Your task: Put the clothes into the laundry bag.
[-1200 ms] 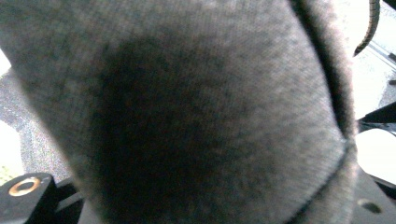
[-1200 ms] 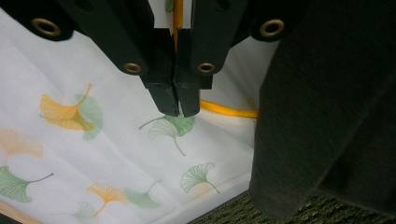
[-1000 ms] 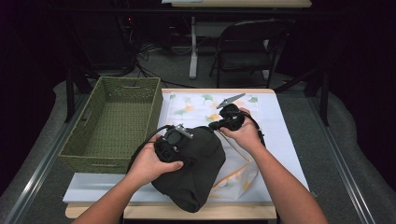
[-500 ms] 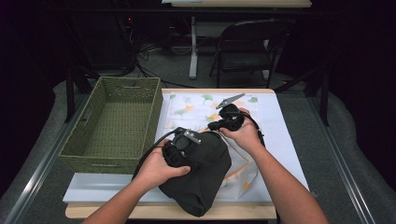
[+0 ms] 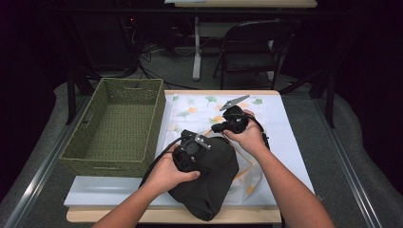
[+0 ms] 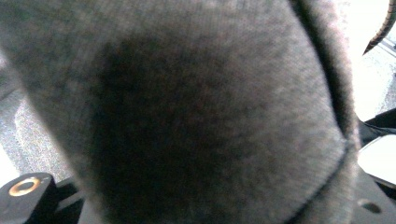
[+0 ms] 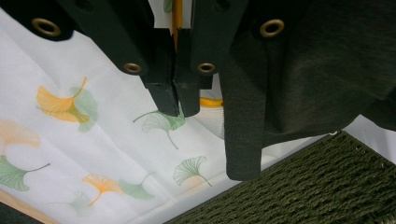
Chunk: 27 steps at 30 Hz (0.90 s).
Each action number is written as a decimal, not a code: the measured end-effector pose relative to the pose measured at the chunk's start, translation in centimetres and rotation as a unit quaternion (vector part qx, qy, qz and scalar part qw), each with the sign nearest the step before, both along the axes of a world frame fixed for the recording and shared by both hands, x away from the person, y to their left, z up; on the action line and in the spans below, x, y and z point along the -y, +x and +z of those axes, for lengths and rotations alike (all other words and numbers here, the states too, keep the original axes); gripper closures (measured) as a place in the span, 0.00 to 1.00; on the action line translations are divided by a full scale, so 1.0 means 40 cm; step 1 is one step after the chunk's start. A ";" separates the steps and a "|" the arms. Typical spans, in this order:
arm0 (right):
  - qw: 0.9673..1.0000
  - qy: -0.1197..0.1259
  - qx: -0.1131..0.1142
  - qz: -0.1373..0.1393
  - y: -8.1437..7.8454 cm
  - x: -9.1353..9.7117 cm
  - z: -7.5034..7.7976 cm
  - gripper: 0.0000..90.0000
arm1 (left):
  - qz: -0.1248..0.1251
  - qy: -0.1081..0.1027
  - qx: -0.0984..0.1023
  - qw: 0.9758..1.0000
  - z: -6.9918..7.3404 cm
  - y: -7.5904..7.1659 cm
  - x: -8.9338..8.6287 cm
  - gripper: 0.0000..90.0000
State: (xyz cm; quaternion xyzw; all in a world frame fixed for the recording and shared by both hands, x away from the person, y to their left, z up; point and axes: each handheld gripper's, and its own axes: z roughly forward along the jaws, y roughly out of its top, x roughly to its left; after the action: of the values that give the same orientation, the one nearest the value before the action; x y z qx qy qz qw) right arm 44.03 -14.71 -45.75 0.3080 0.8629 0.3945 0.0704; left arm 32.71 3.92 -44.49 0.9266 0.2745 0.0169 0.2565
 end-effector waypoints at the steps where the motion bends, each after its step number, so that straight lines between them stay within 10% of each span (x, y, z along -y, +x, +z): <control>1: 1.000 0.000 0.000 0.000 -0.001 0.000 0.001 0.98 | 0.001 0.000 -0.002 1.000 -0.004 0.001 0.001 0.55; 27: 0.999 0.030 0.024 0.018 -0.052 0.001 0.051 0.98 | 0.030 -0.005 -0.027 0.999 -0.087 0.043 0.005 0.55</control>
State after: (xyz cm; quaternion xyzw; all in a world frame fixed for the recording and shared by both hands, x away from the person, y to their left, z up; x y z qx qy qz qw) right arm 41.94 -14.74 -43.72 0.2850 0.8541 0.4285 0.0746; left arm 34.43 3.72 -47.97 0.9167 0.3093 -0.0020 0.2528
